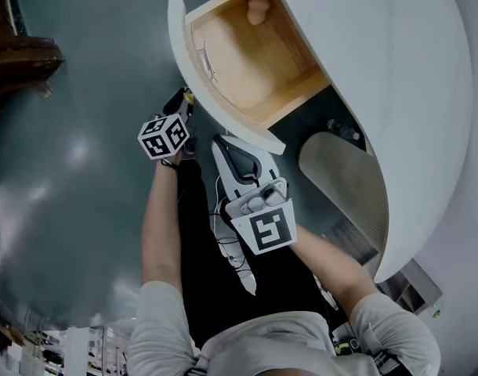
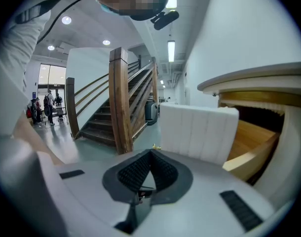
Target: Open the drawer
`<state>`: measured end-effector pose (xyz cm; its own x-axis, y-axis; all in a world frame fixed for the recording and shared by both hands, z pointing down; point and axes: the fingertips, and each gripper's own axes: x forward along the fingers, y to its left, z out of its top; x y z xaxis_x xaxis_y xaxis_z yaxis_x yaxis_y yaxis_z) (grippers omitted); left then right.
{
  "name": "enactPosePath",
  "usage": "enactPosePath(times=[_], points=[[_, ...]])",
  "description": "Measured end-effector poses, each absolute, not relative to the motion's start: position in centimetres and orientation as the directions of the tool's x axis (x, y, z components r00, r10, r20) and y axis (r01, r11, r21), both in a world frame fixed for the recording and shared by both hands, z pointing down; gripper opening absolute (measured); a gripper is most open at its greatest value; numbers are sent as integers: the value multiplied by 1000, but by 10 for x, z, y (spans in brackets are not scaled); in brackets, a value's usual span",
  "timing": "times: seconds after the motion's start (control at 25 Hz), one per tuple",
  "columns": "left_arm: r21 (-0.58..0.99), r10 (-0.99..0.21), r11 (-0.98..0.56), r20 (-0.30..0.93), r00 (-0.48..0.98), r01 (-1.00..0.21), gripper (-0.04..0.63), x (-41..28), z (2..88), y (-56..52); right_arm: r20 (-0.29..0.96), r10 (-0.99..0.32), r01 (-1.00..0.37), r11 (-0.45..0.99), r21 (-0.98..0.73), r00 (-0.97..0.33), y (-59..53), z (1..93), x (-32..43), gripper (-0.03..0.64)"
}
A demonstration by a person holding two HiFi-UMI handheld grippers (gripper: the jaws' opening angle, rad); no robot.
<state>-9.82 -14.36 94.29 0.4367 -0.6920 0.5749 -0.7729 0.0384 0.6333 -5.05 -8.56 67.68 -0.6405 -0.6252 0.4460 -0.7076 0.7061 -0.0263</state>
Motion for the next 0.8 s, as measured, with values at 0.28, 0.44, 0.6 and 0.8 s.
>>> enactPosePath(times=[0.28, 0.44, 0.6, 0.8], points=[[622, -684, 78, 601, 412, -779, 60, -111, 945, -132, 456, -572, -654, 756, -30, -682, -70, 671, -62, 14], [617, -684, 106, 615, 393, -780, 57, -125, 944, -119, 459, -543, -628, 777, -44, -703, -51, 666, -75, 14], [608, -681, 112, 623, 385, -786, 52, -130, 946, -115, 459, -526, -610, 791, -46, -716, -45, 664, -80, 14], [566, -675, 118, 649, 352, -816, 44, -136, 944, -112, 449, -518, -591, 806, -28, -728, -45, 661, -78, 14]])
